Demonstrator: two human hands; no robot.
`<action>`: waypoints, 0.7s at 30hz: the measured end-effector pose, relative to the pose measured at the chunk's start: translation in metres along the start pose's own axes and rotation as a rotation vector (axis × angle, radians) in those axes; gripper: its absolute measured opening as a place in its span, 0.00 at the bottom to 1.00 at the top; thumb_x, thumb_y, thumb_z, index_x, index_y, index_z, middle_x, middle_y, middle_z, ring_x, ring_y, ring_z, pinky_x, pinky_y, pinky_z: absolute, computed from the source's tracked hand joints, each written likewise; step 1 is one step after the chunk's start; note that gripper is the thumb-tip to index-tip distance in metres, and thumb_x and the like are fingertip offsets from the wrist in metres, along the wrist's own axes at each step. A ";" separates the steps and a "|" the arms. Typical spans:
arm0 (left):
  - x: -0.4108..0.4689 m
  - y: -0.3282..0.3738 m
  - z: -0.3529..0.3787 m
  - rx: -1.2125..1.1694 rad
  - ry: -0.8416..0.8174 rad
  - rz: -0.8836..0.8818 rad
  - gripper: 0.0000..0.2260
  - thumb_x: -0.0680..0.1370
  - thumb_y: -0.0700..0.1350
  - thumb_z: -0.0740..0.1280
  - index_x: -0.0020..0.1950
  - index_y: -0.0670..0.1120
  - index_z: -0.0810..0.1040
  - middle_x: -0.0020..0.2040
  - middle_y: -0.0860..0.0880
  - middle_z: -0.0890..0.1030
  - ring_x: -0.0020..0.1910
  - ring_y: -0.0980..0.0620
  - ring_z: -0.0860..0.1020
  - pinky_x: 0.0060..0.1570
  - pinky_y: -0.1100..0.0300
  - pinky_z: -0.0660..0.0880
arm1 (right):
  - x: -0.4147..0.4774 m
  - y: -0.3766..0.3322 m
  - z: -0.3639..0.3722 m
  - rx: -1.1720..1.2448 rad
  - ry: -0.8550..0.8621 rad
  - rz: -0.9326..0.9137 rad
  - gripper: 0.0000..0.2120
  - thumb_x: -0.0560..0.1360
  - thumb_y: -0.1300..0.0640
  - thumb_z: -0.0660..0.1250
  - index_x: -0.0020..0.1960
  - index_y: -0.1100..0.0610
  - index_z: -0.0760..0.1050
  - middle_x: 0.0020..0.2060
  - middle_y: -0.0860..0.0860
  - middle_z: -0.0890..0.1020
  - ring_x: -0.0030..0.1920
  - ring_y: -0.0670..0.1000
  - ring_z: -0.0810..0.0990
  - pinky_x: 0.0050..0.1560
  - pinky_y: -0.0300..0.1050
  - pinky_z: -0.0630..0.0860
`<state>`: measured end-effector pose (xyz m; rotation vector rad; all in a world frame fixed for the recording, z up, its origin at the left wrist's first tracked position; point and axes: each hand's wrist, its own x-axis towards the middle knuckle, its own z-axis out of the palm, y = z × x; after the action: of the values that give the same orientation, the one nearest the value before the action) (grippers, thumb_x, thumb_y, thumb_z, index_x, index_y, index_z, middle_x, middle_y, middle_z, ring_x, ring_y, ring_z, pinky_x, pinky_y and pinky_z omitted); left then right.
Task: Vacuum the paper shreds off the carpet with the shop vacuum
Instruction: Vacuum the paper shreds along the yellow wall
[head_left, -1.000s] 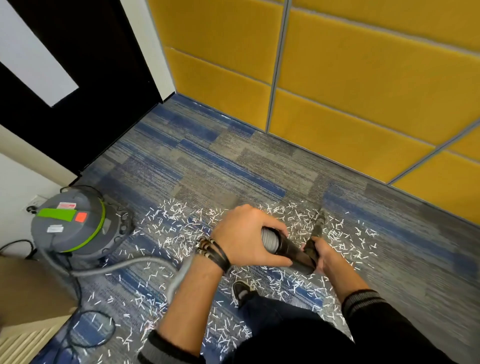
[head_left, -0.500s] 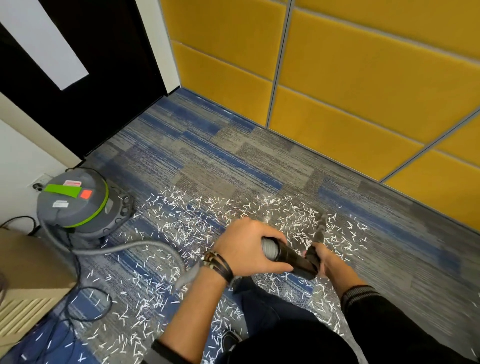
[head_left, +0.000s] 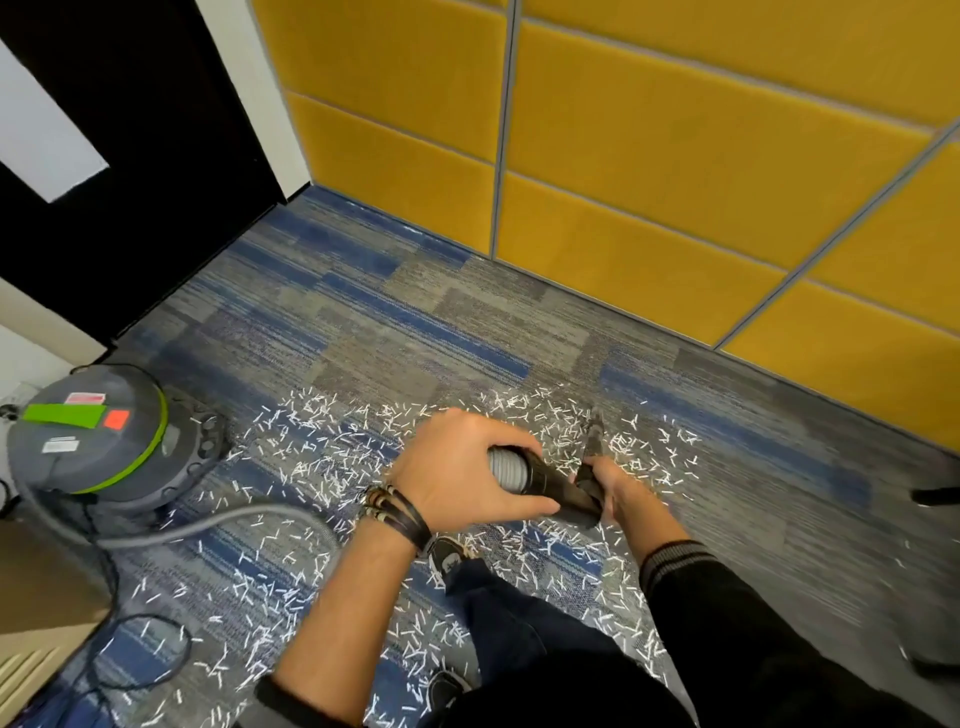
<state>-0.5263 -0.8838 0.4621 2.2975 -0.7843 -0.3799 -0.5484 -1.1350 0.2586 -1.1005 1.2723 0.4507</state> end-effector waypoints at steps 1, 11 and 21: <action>0.001 0.001 0.003 -0.006 -0.027 0.013 0.22 0.64 0.69 0.77 0.53 0.61 0.86 0.44 0.63 0.86 0.43 0.63 0.82 0.53 0.59 0.80 | 0.002 0.007 -0.008 0.005 0.020 0.015 0.12 0.84 0.50 0.56 0.47 0.57 0.68 0.25 0.54 0.78 0.22 0.51 0.77 0.26 0.41 0.78; -0.012 -0.017 -0.020 0.029 0.030 0.015 0.22 0.65 0.71 0.74 0.52 0.61 0.86 0.43 0.65 0.86 0.43 0.63 0.83 0.53 0.58 0.80 | -0.007 0.003 0.024 0.013 -0.028 0.058 0.12 0.83 0.49 0.56 0.48 0.58 0.67 0.31 0.54 0.78 0.30 0.53 0.78 0.33 0.47 0.79; -0.028 -0.017 -0.021 0.022 -0.047 0.028 0.19 0.67 0.67 0.79 0.53 0.60 0.87 0.41 0.67 0.83 0.41 0.65 0.81 0.52 0.63 0.79 | -0.006 0.038 0.009 0.052 -0.014 0.095 0.12 0.83 0.51 0.55 0.47 0.59 0.68 0.27 0.56 0.78 0.30 0.54 0.77 0.37 0.48 0.79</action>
<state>-0.5309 -0.8455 0.4675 2.3024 -0.8470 -0.4156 -0.5758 -1.1079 0.2479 -0.9945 1.3209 0.4929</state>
